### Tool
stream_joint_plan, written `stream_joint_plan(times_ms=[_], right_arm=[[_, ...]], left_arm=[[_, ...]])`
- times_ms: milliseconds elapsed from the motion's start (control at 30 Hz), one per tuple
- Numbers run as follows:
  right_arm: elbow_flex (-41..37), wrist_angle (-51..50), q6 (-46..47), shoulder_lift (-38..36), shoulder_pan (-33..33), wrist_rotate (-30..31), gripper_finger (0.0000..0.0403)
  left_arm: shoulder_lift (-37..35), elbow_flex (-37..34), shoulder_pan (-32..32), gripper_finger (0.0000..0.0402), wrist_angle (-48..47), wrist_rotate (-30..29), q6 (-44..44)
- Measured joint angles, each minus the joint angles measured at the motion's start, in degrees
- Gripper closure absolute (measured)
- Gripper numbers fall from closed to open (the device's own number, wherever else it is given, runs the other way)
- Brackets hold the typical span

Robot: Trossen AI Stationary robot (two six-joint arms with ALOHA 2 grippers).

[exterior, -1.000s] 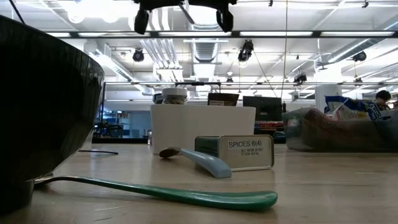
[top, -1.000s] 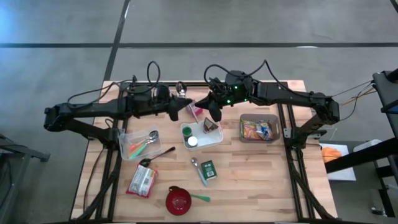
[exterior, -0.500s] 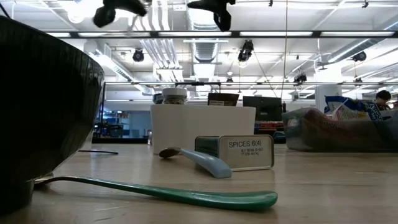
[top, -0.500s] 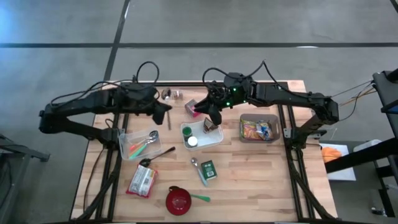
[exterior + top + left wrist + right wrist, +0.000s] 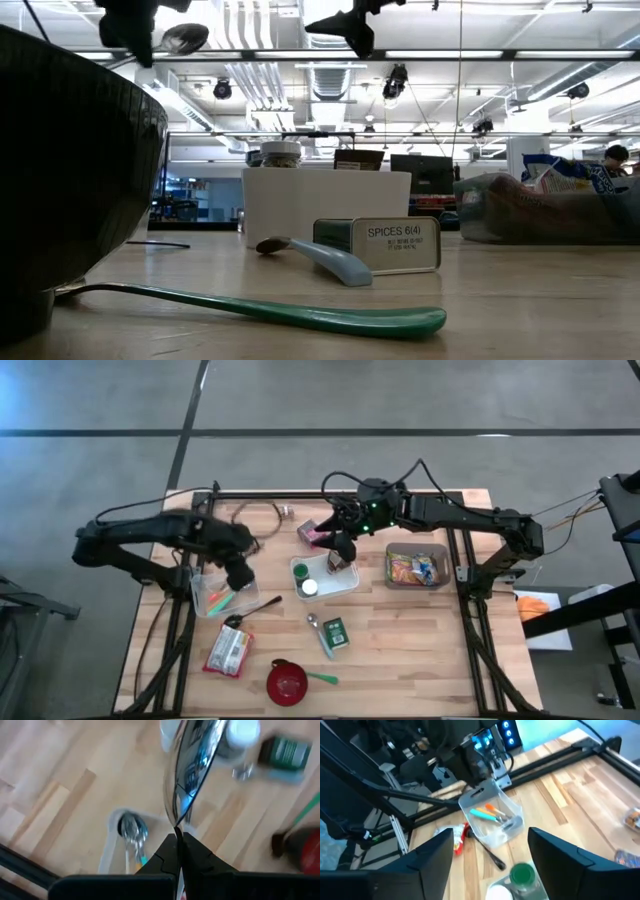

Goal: Pick & Place Food Item
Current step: Put the silver spoon into the transparent bin

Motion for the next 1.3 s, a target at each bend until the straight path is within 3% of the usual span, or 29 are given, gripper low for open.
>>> stream_joint_plan(times_ms=[267, 833, 1067, 1300], right_arm=[[-0.09, -5.50, -0.02, 0.02, 0.09, 0.02, 0.0127], [-0.11, -7.32, 0.17, 0.04, 0.72, 0.02, 0.0126], [-0.11, -7.30, 0.26, 0.04, 0.98, 0.02, 0.0126], [-0.11, -7.64, 0.42, 0.04, 1.64, 0.04, 0.0126]], left_arm=[[0.36, -8.87, -6.47, 0.0401, -0.32, 0.40, -0.08], [-0.15, -29.73, -6.80, 0.0401, 10.24, 11.96, -9.17], [-0.15, -33.35, -3.47, 0.0401, 13.27, 13.18, -12.86], [-2.22, -31.08, -0.26, 0.0401, 12.82, 13.21, -10.88]])
